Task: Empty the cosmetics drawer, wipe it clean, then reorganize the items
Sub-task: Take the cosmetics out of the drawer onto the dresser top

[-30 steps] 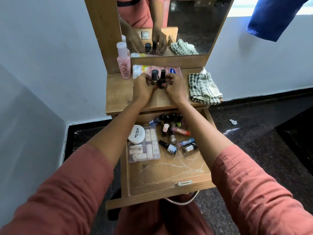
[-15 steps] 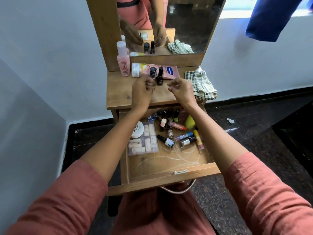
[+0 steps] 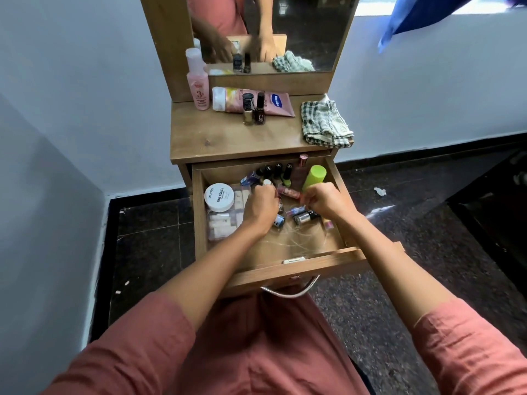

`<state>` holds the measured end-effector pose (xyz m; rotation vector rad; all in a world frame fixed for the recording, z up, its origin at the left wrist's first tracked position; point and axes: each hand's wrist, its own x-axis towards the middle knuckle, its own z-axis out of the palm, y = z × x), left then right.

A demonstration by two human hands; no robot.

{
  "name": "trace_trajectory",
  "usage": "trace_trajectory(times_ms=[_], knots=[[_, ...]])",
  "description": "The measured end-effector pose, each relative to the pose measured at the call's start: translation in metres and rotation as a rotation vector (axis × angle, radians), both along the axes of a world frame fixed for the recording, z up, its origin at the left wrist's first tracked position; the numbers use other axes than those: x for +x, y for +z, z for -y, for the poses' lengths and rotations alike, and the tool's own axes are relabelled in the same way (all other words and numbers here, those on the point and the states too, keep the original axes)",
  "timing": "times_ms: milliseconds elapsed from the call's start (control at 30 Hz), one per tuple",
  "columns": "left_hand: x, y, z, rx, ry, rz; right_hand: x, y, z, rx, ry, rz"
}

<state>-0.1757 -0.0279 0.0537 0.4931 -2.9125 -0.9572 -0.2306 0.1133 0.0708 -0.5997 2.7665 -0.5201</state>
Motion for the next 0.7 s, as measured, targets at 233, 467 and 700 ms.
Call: trace_trajectory(times_ms=[233, 467, 700], knots=[[-0.001, -0.012, -0.02, -0.084, 0.013, 0.11, 0.015, -0.014, -0.012, 0.239, 0.162, -0.022], [-0.013, -0.012, -0.027, -0.176, 0.005, 0.086, 0.013, -0.014, -0.012, 0.38, 0.296, -0.123], [-0.015, -0.013, -0.03, -0.078, 0.066, 0.147, 0.011, -0.016, -0.018, 0.346, 0.278, -0.091]])
